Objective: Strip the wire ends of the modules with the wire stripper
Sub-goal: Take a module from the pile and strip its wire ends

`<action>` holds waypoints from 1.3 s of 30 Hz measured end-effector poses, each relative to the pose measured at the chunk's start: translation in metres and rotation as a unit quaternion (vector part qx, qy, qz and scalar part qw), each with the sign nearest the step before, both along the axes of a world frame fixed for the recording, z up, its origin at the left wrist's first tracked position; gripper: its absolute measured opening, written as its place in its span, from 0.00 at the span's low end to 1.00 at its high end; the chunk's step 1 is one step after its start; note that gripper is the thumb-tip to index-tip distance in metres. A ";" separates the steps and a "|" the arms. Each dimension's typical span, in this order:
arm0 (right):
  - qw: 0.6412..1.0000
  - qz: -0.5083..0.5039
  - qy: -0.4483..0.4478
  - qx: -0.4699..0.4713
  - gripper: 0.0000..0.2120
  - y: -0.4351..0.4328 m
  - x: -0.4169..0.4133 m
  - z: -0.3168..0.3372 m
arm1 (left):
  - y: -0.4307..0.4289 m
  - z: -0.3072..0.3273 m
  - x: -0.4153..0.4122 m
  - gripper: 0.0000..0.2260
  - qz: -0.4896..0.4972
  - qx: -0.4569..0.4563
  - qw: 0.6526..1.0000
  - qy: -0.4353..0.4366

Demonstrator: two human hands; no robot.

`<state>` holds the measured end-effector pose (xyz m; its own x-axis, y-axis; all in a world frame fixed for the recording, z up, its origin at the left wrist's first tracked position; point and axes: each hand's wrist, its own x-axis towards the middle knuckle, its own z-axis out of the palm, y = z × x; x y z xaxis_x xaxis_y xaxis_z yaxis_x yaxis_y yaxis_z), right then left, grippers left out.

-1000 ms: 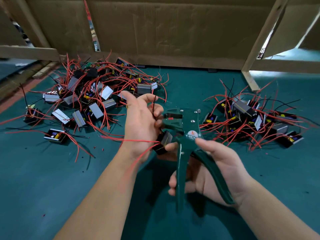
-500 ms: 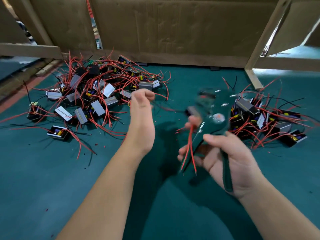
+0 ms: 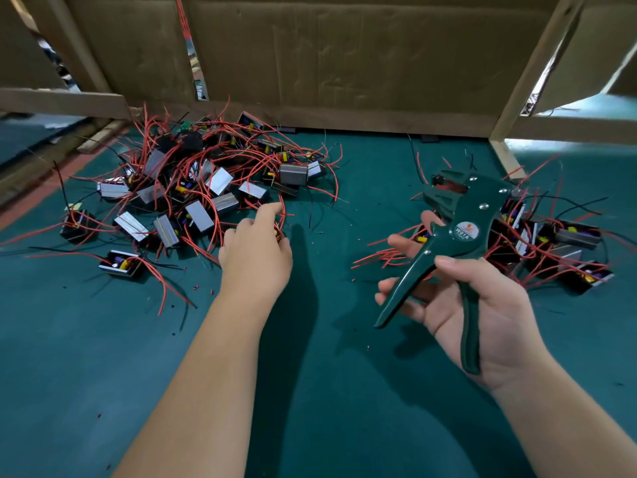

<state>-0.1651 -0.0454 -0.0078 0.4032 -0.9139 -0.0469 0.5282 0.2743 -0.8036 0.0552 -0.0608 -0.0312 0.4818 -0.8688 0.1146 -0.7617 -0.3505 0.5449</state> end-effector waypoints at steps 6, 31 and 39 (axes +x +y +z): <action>1.000 0.017 0.009 0.004 0.37 0.000 0.002 -0.003 | 0.001 0.000 0.009 0.29 -0.008 -0.057 0.992 0.113; 0.999 0.038 0.002 0.016 0.36 0.000 0.001 -0.004 | 0.000 0.024 0.020 0.10 0.104 -0.406 0.847 0.328; 0.999 0.047 0.000 0.021 0.33 0.001 0.002 -0.005 | 0.002 0.032 0.005 0.26 -0.033 -0.379 0.721 0.579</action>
